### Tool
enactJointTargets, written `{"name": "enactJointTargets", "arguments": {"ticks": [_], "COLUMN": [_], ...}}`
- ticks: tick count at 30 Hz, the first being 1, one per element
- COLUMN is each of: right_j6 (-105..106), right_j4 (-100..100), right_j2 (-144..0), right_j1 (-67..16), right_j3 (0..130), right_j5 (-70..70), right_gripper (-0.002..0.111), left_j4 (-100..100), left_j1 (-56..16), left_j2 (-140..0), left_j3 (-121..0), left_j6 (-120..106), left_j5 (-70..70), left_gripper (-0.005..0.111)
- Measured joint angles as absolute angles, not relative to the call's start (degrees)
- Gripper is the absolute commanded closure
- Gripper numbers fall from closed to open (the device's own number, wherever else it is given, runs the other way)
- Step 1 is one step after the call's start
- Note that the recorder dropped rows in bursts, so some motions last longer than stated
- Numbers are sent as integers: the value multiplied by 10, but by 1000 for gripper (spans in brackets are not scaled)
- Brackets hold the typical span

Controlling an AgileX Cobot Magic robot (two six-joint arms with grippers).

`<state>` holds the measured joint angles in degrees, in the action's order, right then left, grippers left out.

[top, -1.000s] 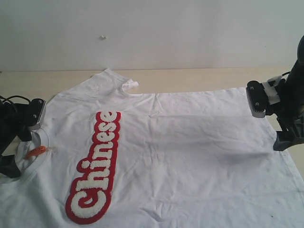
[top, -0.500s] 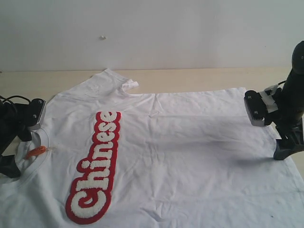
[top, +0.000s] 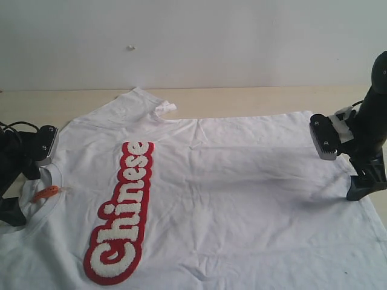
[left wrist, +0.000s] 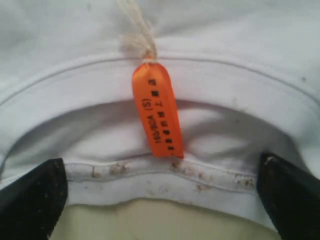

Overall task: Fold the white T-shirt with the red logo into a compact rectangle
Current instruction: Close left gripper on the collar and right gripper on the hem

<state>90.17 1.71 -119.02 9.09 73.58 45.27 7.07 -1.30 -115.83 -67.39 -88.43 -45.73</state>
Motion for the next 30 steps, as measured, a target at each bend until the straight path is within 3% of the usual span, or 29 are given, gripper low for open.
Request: {"name": "enactJointTargets", "arguments": {"ticks": [17, 30], "right_j6": [766, 947], "right_j4": [26, 29], "right_j2": [-1190, -1200], "right_j1": [93, 93], "right_j3": [736, 741], "right_j5": [430, 521], "right_gripper": [3, 3], "left_j4": [71, 71], "left_j1": [-13, -13], "left_j2": [-1158, -1158], "left_j3": [-674, -674], "left_j6": [-884, -884], "left_j5": [-457, -457], "left_gripper": [2, 2]}}
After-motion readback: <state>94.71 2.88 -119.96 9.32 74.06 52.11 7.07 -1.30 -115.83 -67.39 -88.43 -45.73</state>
